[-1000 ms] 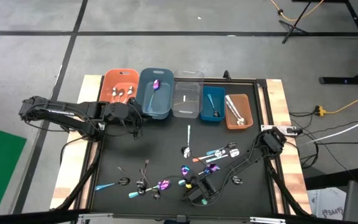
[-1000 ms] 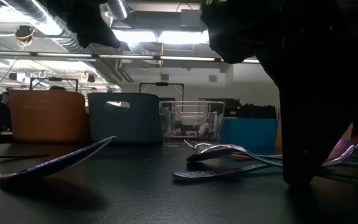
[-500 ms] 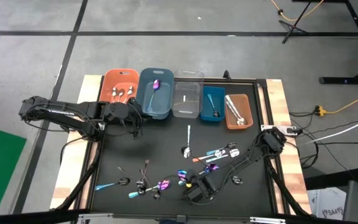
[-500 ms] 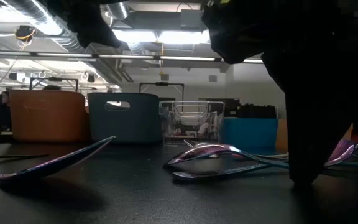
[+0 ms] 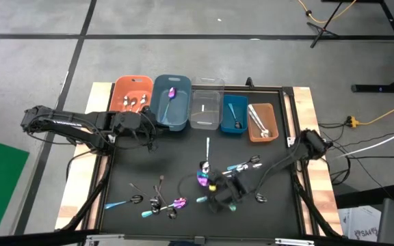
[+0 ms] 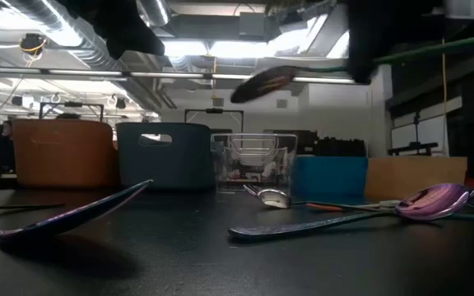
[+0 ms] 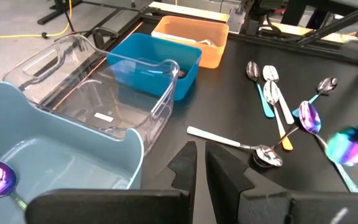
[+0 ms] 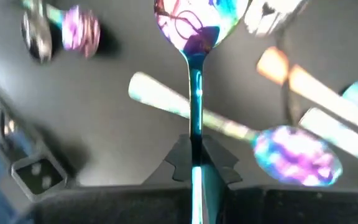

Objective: Sort silverware by color (type)
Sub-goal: Put the purple spoon into the left blue bin

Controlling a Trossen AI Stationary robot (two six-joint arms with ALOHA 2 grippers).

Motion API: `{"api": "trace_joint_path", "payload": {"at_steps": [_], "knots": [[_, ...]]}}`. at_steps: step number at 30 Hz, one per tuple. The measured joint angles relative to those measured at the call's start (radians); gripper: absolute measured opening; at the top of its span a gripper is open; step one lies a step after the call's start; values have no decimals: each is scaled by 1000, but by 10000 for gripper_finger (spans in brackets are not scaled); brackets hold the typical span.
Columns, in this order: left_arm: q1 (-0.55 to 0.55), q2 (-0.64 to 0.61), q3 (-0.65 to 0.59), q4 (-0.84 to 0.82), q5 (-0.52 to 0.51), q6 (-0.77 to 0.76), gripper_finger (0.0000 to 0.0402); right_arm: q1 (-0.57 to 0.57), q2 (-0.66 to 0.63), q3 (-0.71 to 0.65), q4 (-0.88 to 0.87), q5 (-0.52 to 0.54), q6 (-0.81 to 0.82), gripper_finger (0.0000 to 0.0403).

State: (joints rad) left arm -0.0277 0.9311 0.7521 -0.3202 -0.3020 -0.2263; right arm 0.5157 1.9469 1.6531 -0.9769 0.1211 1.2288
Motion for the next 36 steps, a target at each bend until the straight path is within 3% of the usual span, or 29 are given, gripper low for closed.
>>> {"api": "trace_joint_path", "payload": {"at_steps": [4,12,19,24,32,36], "knots": [[0,0,0,0,-1,1,28,-79,-39,0,-5,23,-137,1],[0,0,0,-1,-3,1,28,-282,-43,0,-22,-23,-580,1],[0,0,0,-1,-4,1,28,-428,-94,0,9,-54,-793,1],[0,0,0,-1,-4,1,28,-541,-144,0,239,-113,-885,1],[0,0,0,-1,-16,1,28,-729,-144,1,796,-344,-949,1],[0,0,0,-2,-49,1,28,-808,-113,1,956,-368,-944,1]]}}
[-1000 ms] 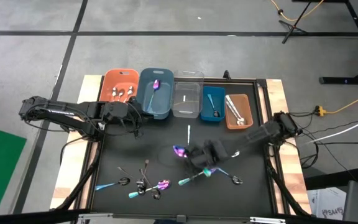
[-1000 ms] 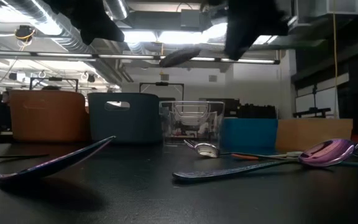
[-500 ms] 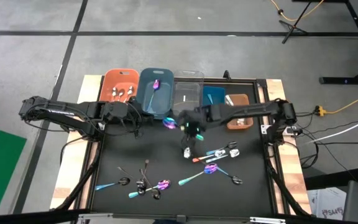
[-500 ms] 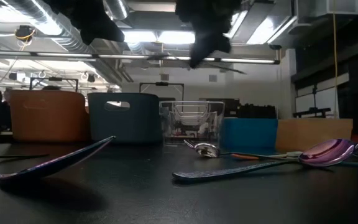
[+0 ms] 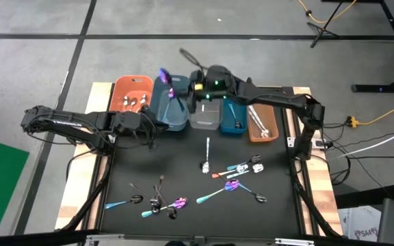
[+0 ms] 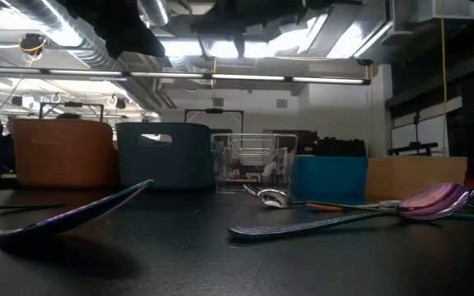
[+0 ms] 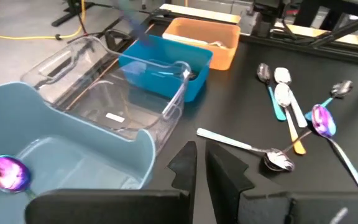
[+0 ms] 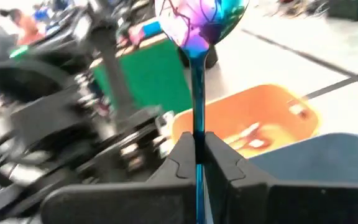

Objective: Sort silverware by color (type)
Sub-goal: Put the purple spoon into the left blue bin

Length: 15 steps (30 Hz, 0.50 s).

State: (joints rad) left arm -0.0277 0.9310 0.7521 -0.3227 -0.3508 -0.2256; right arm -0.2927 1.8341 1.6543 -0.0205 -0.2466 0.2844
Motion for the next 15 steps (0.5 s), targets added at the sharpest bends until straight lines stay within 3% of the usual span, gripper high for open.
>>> {"api": "trace_joint_path", "payload": {"at_steps": [8,15], "knots": [[1,0,0,1,-78,0,28,-74,125,0,177,1,179,1],[1,0,0,0,-112,0,28,-75,244,-1,169,92,300,1]]}}
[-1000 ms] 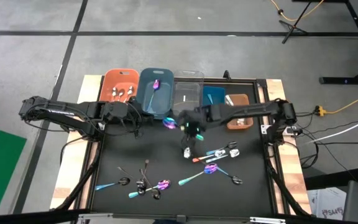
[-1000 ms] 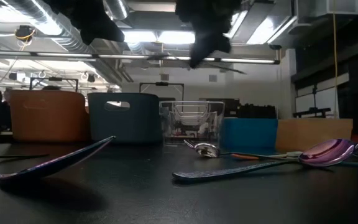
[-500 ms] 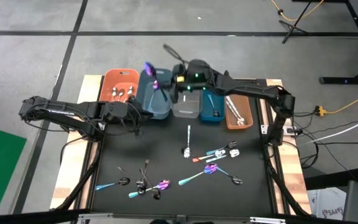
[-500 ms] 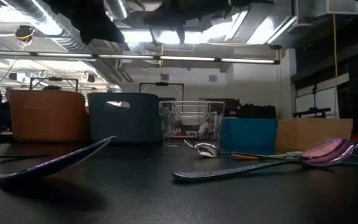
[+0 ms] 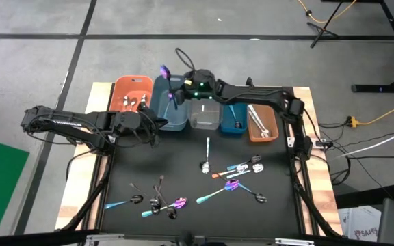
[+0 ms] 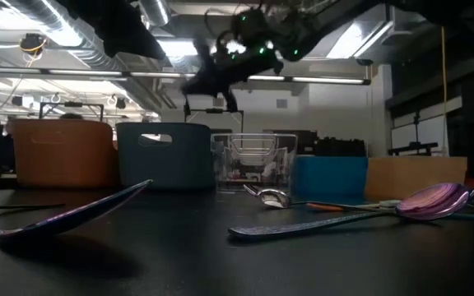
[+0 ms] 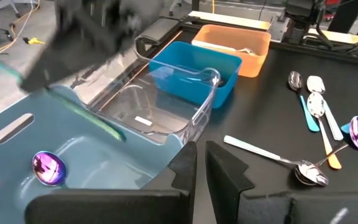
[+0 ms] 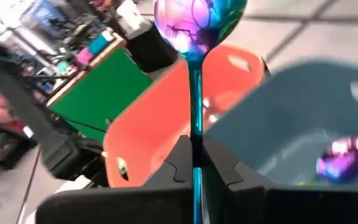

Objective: Sort silverware by color (type)
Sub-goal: Put the purple spoon into the left blue bin

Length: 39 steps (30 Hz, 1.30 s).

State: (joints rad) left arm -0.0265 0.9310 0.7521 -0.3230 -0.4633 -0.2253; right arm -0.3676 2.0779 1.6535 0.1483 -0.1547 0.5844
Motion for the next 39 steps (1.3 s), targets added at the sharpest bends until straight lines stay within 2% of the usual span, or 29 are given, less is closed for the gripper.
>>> {"api": "trace_joint_path", "payload": {"at_steps": [6,15,27,39], "knots": [[0,0,0,-1,0,0,28,0,77,0,14,42,115,1],[0,0,0,-1,2,0,28,0,143,0,10,60,125,1],[0,0,0,-1,3,0,28,2,147,0,7,103,125,3],[0,0,0,-1,3,-2,28,2,147,0,-43,103,125,66]]}}
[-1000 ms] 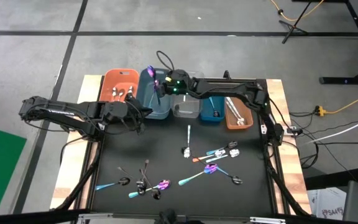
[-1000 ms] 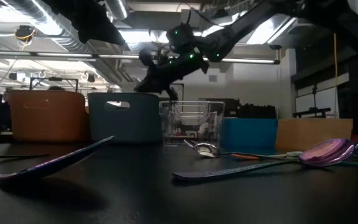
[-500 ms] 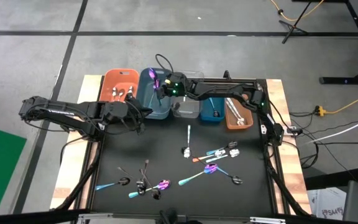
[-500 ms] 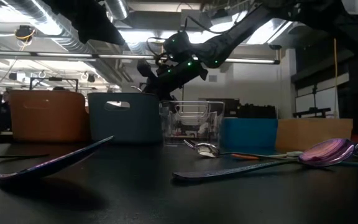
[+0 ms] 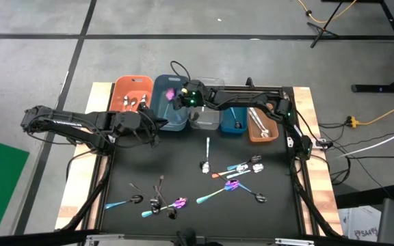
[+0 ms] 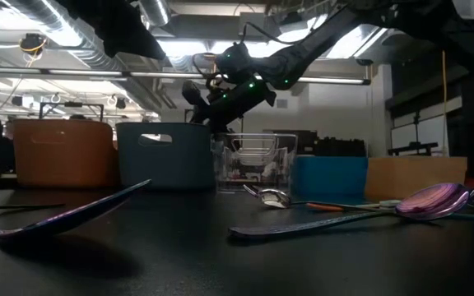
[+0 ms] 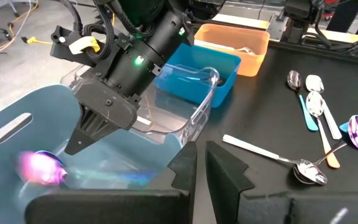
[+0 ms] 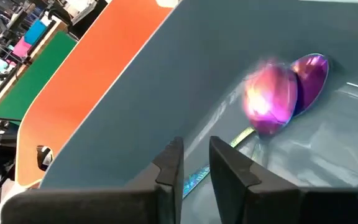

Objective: Sort silverware by color (type)
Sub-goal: Put the purple spoon into the left blue bin, then put the black spoon into the transparent bin

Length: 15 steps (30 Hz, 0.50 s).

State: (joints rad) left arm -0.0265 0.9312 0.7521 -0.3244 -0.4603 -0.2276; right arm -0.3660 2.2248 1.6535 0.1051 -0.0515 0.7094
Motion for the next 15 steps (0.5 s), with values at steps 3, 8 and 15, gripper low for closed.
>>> {"api": "trace_joint_path", "payload": {"at_steps": [3,8,15], "knots": [[0,0,0,0,0,-1,28,0,0,0,0,0,0,70],[0,0,0,0,2,-1,28,0,0,0,-1,0,0,71],[0,0,0,0,2,-2,28,-1,-3,0,2,-63,-16,71]]}}
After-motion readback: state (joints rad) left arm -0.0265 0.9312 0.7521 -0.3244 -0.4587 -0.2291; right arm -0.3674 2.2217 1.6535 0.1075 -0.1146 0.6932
